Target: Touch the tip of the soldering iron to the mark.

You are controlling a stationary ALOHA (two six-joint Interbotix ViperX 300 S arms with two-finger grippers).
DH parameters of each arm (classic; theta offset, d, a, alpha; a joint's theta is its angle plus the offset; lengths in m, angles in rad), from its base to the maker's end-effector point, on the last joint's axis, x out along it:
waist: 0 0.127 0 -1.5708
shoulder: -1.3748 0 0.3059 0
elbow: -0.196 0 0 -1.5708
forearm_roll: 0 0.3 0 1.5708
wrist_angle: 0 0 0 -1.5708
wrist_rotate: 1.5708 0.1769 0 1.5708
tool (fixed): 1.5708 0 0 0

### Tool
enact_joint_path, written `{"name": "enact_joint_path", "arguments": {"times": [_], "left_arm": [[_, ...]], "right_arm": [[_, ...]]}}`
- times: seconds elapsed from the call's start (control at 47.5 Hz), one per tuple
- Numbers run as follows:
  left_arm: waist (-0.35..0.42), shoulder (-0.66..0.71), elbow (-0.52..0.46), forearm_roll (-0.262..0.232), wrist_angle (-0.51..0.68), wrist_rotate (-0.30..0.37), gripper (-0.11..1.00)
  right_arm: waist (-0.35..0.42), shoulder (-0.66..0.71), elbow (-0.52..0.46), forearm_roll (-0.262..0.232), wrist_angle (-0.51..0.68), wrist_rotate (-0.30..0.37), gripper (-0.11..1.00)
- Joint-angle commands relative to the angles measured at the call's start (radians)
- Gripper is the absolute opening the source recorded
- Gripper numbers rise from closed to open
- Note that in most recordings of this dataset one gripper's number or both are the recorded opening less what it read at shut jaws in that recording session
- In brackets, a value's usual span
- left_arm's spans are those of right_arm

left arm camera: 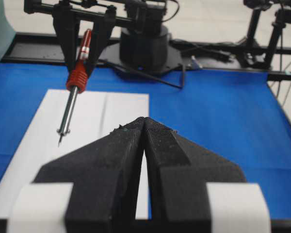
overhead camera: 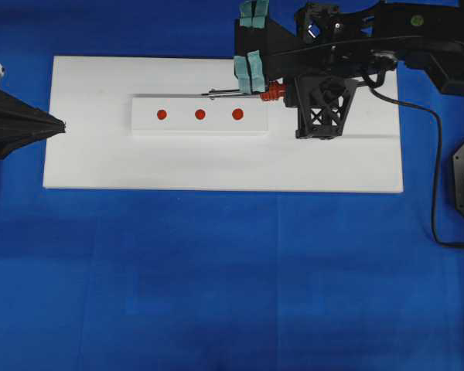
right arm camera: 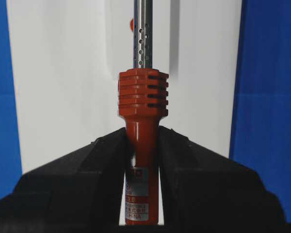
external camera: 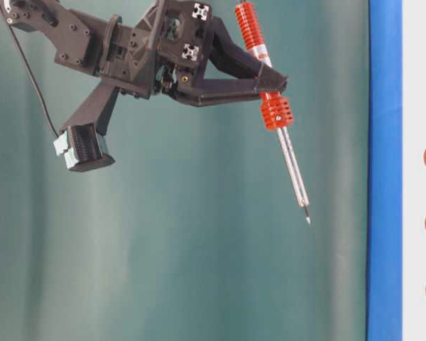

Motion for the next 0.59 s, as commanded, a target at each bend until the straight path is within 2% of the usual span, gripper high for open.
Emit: {"name": "enact_joint_path", "arguments": {"times": [0.0, 0.211, 0.569], "left_arm": [[0.000, 0.003, -0.009, 0.002, -0.006, 0.000, 0.00], [0.002, 0.006, -0.009, 0.002, -0.006, 0.000, 0.00], [0.002, 0.011, -0.009, 0.002, -0.006, 0.000, 0.00]], "right_arm": [[0.002, 0.017, -0.008, 0.002, -0.017, 0.002, 0.06], [0.002, 0.112, -0.006, 0.002, -0.066, -0.003, 0.06], [-0.011, 0.199, 0.005, 0.002, -0.109, -0.011, 0.06]]}}
